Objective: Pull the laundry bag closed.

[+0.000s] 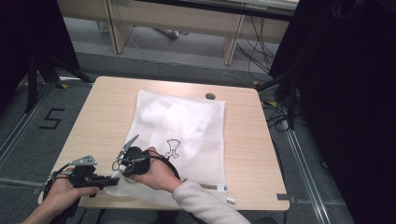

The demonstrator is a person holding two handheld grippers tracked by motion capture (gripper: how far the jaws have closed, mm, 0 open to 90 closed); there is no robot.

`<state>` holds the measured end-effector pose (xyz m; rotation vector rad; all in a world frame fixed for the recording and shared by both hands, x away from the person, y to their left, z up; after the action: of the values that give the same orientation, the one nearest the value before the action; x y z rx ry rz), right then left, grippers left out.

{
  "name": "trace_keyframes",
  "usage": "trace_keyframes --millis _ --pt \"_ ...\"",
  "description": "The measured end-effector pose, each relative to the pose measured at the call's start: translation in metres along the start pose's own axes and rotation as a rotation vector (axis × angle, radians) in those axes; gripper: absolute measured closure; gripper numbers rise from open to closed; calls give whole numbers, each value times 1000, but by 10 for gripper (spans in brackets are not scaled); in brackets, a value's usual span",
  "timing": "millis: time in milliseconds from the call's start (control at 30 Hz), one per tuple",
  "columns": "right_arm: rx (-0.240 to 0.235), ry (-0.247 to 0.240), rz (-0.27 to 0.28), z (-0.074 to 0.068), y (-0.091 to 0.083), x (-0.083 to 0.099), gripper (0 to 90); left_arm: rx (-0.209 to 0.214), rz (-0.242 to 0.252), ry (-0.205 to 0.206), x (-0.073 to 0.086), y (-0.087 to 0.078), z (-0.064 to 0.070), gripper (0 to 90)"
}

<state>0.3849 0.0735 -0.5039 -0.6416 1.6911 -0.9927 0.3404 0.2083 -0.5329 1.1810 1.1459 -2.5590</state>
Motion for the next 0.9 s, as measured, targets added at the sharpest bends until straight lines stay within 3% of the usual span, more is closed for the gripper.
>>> trace_keyframes --millis 67,167,200,267,500,667,733,800,900 --pt "-12 -27 12 1 2 1 822 1 3 -7 0 0 0 851" --pt "11 -52 -10 3 2 4 823 -8 10 -12 -1 0 1 853" --pt "0 -31 0 1 3 3 823 -7 10 -13 -1 0 1 853" --pt "17 -41 -32 4 3 7 823 2 7 -11 -1 -1 1 853" --pt "16 -24 -36 4 3 9 823 0 11 -10 -1 -2 0 853" --pt "-8 17 -26 2 6 14 823 1 21 -10 -2 -2 1 853" --pt "-14 -19 -15 3 5 16 823 -3 21 -6 -2 -2 1 853" --pt "-5 25 -25 1 4 17 823 -1 22 -6 -2 -2 1 853" --pt "-18 -14 -11 3 4 17 823 -2 28 -1 -2 -3 1 853"
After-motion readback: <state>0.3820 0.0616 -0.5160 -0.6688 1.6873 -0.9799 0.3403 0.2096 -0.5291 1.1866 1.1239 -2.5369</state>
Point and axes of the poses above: each handheld gripper's, and its own axes: y roughly forward along the jaws, x roughly out of its underside, z roughly to its right, the point moved 5 cm from there along y, roughly forward along the jaws, and after that the axes turned 1 degree about z, right-handed, at the moved point
